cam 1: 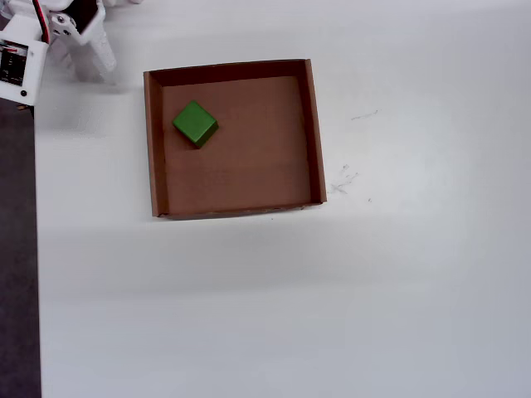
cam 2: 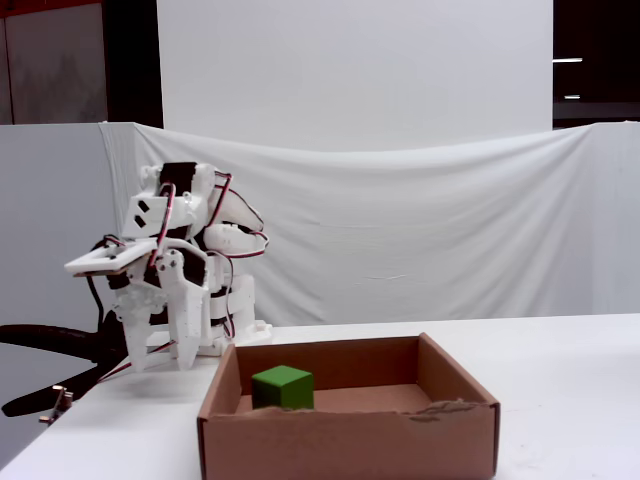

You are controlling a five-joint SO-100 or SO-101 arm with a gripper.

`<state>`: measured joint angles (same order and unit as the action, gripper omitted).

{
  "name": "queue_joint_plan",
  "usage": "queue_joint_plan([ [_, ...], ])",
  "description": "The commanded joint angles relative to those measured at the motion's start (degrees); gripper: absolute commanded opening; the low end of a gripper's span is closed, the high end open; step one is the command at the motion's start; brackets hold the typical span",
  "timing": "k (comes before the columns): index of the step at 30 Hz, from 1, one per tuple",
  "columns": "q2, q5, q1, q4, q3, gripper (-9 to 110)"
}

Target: Grasp a green cube and put it in a box.

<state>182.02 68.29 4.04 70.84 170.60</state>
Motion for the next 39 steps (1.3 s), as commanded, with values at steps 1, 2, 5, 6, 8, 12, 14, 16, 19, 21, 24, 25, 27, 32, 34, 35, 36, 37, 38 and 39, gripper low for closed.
queue_joint_plan([
  [1,0.4,-0.4,-0.3,0.4,-0.3,24],
  [2,0.4,-0.4,-0.3,0.4,-0.3,24],
  [5,0.4,-0.5,-0.3,0.4,-0.3,24],
  [6,0.4,-0.5,-0.3,0.4,-0.3,24],
  [8,0.4,-0.6,-0.3,0.4,-0.3,24],
  [12,0.4,-0.7,-0.3,0.4,-0.3,24],
  [14,0.4,-0.7,-0.3,0.4,-0.3,24],
  [16,0.4,-0.8,-0.3,0.5,-0.3,24],
  [19,0.4,-1.0,-0.3,0.5,-0.3,24],
  [21,0.4,-1.0,-0.3,0.5,-0.3,24],
  [24,0.4,-1.2,-0.3,0.5,-0.3,24],
  [25,0.4,-1.3,-0.3,0.6,-0.3,24],
  [27,0.4,-1.4,-0.3,0.6,-0.3,24],
  [32,0.4,-1.5,-0.3,0.6,-0.3,24],
  [34,0.4,-1.5,-0.3,0.6,-0.3,24],
  [35,0.4,-1.6,-0.3,0.6,-0.3,24],
  [36,0.4,-1.6,-0.3,0.6,-0.3,24],
  [37,0.4,-1.6,-0.3,0.6,-0.3,24],
  [38,0.4,-1.6,-0.3,0.6,-0.3,24],
  [39,0.4,-1.6,-0.3,0.6,-0.3,24],
])
